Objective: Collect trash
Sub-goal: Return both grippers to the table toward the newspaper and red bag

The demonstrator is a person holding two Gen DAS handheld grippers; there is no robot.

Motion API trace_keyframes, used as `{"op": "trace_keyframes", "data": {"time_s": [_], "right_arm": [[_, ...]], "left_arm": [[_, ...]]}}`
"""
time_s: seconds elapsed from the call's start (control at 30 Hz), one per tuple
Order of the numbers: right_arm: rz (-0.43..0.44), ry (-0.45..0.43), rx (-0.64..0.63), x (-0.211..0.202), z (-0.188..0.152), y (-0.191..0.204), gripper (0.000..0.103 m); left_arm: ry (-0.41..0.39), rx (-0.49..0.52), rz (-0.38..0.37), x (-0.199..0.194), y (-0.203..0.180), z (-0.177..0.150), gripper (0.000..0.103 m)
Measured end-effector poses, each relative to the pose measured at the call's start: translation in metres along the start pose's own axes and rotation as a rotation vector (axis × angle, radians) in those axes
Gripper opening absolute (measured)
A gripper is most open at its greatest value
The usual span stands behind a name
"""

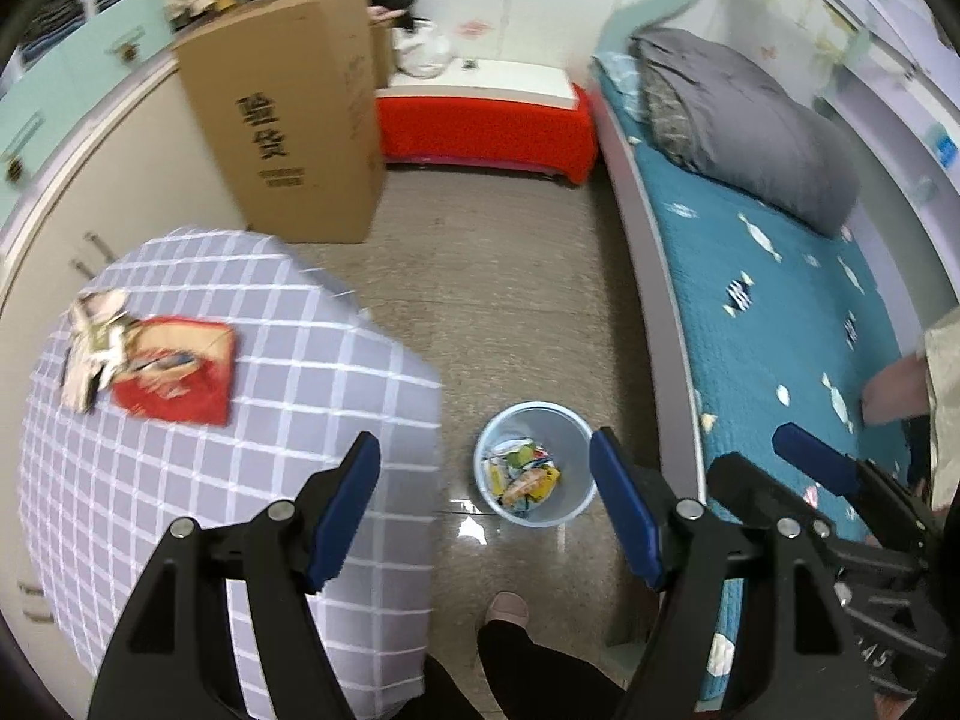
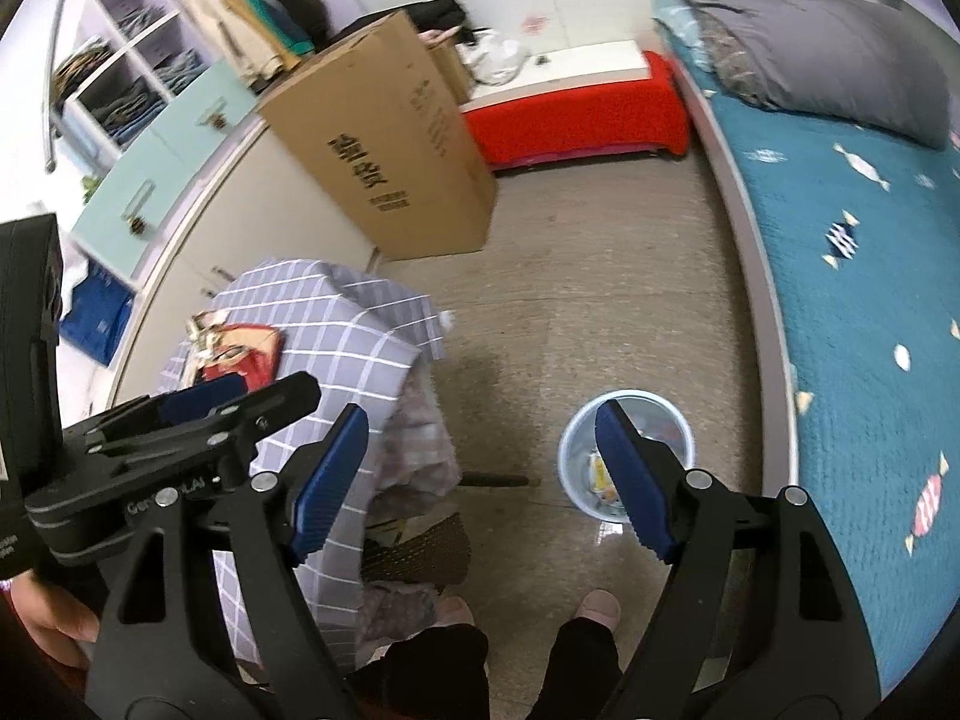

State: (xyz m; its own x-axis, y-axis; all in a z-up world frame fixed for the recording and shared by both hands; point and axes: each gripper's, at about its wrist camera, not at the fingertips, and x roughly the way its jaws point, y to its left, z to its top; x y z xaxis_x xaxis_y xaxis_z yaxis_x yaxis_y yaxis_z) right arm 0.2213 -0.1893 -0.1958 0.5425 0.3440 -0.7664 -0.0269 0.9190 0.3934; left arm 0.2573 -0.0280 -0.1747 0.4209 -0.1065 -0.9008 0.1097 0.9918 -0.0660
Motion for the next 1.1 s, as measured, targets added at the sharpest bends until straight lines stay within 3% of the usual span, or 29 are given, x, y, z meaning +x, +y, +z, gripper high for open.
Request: {"op": "trace_keyframes", "data": {"time_s": [0.37,0.57,0.8,1.1], "right_arm": [[0.156,0.124,-0.178,0.059,-0.003,0.105,0.078],[0.194,0.163,-0.257,0.091,-0.008,0.165,0.079],[0.224,0.154,-0.317,0.127,-0.006,0.238,0.079],[0.186,0.129,-0.378,0.192,0.001,0.32,0.079]], "left_arm": [[0.016,-0.245,0.14,-0.027,0.122,-0.036,0.072],[0.022,-0.373,0.18,-0.031,0.198,-0.055,0.072],[-0.012,-0.483,0.18,-0.032,0.292,-0.059,0.073],[-0.027,-0.513,0.128,-0.003,0.388,-0.042,0.074]]}}
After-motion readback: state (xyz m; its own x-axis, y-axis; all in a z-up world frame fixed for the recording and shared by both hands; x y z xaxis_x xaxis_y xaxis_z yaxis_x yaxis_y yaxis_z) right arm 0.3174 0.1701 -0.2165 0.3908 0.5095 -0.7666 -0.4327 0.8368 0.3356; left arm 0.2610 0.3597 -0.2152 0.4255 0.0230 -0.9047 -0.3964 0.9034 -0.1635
